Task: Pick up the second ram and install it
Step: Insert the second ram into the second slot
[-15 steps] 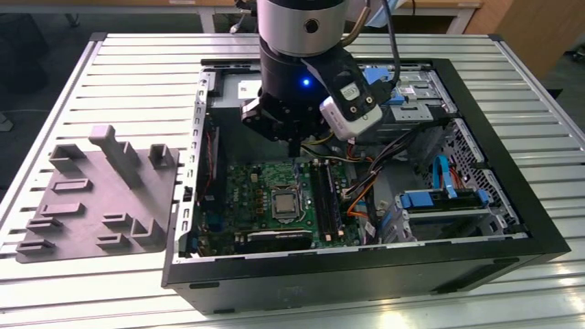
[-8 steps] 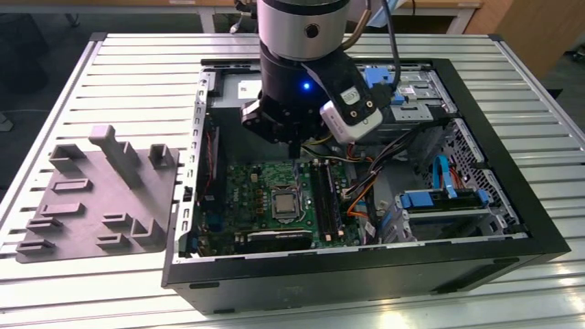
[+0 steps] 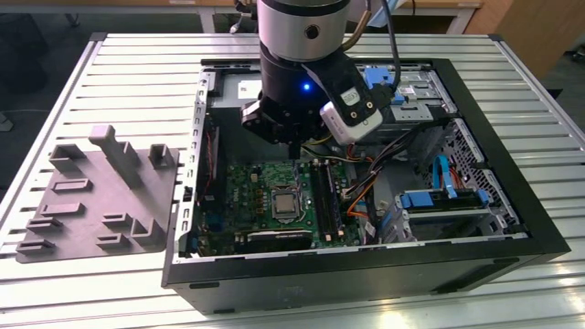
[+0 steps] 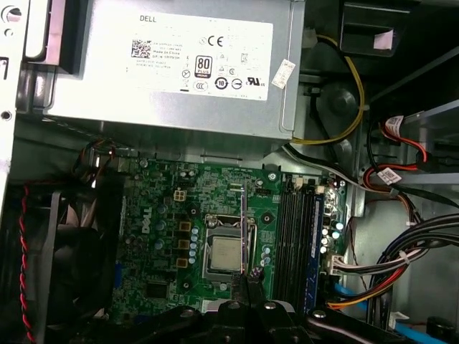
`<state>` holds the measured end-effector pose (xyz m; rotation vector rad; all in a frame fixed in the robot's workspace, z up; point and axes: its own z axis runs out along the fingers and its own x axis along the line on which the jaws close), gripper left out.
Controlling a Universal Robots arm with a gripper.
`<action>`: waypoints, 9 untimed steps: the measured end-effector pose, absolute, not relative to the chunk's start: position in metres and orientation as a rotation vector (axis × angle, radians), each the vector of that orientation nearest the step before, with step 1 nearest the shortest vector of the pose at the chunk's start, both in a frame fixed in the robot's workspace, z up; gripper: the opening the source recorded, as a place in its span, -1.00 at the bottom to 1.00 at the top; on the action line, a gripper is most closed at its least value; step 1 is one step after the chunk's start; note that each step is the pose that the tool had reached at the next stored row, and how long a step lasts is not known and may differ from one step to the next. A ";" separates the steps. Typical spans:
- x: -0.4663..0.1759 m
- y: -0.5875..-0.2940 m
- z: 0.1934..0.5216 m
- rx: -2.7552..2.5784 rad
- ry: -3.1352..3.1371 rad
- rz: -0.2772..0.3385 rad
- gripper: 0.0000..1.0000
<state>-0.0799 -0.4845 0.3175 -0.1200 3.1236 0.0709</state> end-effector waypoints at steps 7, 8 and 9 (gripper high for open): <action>-0.077 -0.485 0.317 -0.120 3.124 0.071 -0.77; -0.077 -0.485 0.317 -0.120 3.124 0.071 -0.77; -0.076 -0.485 0.317 -0.120 3.124 0.071 -0.77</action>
